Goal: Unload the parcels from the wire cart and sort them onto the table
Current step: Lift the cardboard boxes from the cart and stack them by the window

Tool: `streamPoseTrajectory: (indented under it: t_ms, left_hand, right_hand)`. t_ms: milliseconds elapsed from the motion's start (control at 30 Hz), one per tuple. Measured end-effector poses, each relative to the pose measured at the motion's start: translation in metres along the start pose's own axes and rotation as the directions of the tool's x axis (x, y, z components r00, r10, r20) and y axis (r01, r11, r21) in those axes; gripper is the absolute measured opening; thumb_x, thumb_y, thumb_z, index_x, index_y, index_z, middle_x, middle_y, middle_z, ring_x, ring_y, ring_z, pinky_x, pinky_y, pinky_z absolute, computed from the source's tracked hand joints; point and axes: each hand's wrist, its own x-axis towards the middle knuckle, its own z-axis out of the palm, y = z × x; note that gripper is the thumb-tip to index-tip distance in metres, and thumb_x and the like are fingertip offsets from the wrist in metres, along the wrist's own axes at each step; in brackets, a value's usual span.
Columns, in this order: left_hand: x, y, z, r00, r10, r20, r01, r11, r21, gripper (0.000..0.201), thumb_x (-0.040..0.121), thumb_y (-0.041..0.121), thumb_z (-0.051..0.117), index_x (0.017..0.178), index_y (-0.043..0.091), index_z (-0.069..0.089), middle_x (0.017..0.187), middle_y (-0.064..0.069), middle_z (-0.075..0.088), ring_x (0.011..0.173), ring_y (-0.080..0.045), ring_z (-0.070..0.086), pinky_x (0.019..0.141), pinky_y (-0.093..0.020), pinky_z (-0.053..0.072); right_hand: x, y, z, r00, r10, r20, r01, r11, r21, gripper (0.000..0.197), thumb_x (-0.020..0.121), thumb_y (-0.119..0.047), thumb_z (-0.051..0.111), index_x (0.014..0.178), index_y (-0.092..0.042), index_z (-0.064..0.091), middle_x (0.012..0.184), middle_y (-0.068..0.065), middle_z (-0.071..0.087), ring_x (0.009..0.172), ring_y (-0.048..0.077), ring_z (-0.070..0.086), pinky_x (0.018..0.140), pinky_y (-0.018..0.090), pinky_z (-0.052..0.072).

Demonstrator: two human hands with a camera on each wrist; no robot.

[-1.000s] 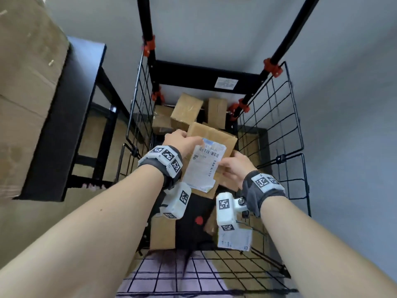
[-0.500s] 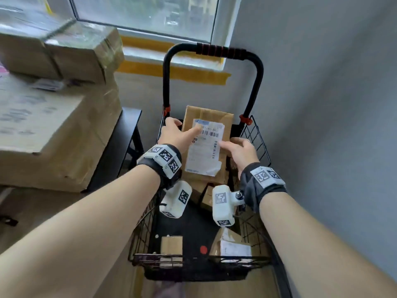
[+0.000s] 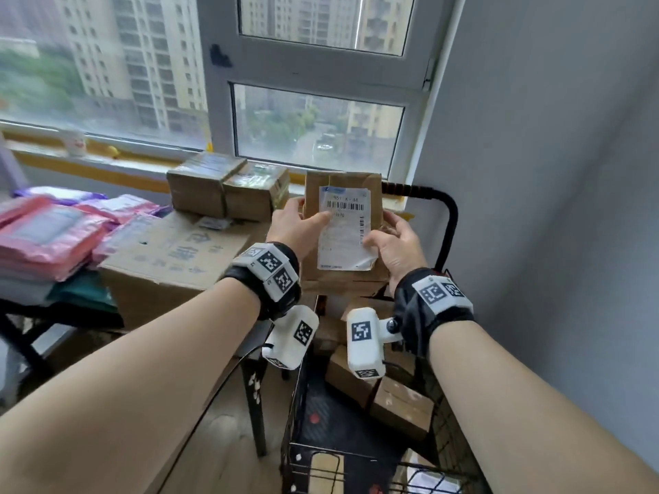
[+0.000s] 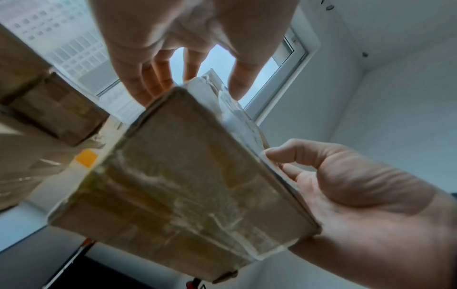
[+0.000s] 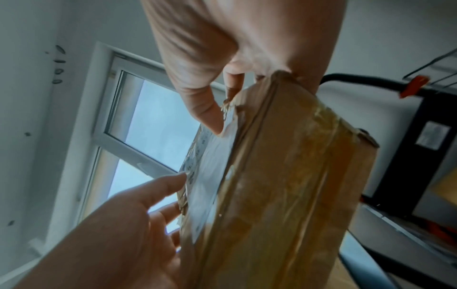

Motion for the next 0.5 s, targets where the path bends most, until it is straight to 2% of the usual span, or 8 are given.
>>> streamPoseTrajectory:
  t_ms: [100,167,233,367,433,500]
  left_hand:
    - [0.01,0.002,-0.03,0.998,0.005,-0.067,-0.007,1.0,-0.023,0.056,0.086,0.032,0.057,0.138,0.018,0.04,0.129,-0.005,0.052,0.114,-0.022,0.052,0.1,-0.042,0.045]
    - [0.022,0.001,-0.049,0.992,-0.008,-0.124,0.001,0.999,-0.051,0.046,0.088,0.028,0.055,0.131,0.015,0.043,0.123,-0.003,0.055,0.11,-0.021,0.054,0.098,-0.041,0.046]
    - [0.037,-0.001,-0.067,0.987,0.006,-0.16,-0.016,0.998,-0.06,0.04,0.09,0.026,0.055,0.126,0.013,0.045,0.116,-0.001,0.056,0.105,-0.019,0.054,0.097,-0.038,0.046]
    - [0.082,-0.006,-0.105,0.982,0.095,-0.161,-0.105,0.993,-0.056,0.037,0.092,0.024,0.053,0.127,0.014,0.048,0.123,-0.003,0.058,0.11,-0.019,0.055,0.1,-0.038,0.045]
    - [0.113,-0.008,-0.124,0.983,0.127,-0.135,-0.14,0.986,-0.092,0.04,0.093,0.023,0.052,0.131,0.014,0.047,0.125,-0.005,0.058,0.111,-0.021,0.057,0.097,-0.041,0.048]
    - [0.146,-0.009,-0.144,0.982,0.155,-0.111,-0.169,0.977,-0.129,0.041,0.093,0.023,0.052,0.133,0.015,0.046,0.125,-0.004,0.059,0.109,-0.021,0.059,0.094,-0.041,0.051]
  right_hand:
    - [0.002,-0.01,0.033,0.999,-0.043,0.019,0.042,0.998,0.053,0.053,0.078,0.003,0.058,0.125,-0.022,0.055,0.108,0.005,0.066,0.102,0.02,0.062,0.092,0.036,0.052]
    - [0.008,-0.014,0.057,0.998,-0.059,0.032,0.055,0.994,0.098,0.054,0.08,0.007,0.055,0.129,-0.017,0.053,0.104,0.005,0.066,0.096,0.019,0.061,0.091,0.037,0.053]
    - [0.017,-0.017,0.081,0.997,-0.056,0.043,0.052,0.993,0.108,0.058,0.081,0.006,0.054,0.134,-0.018,0.05,0.108,0.003,0.066,0.098,0.019,0.062,0.093,0.038,0.053]
    - [0.046,-0.024,0.132,0.998,-0.053,0.018,0.051,0.995,0.085,0.057,0.082,-0.001,0.06,0.135,-0.02,0.047,0.118,0.004,0.065,0.104,0.019,0.063,0.094,0.04,0.052]
    - [0.066,-0.031,0.159,0.998,-0.055,-0.002,0.055,0.995,0.085,0.048,0.084,-0.003,0.062,0.127,-0.019,0.048,0.118,0.005,0.064,0.099,0.018,0.063,0.087,0.035,0.054]
    - [0.089,-0.041,0.187,0.997,-0.074,-0.023,0.076,0.995,0.071,0.045,0.085,-0.005,0.062,0.126,-0.017,0.047,0.118,0.003,0.063,0.09,0.01,0.062,0.072,0.021,0.053]
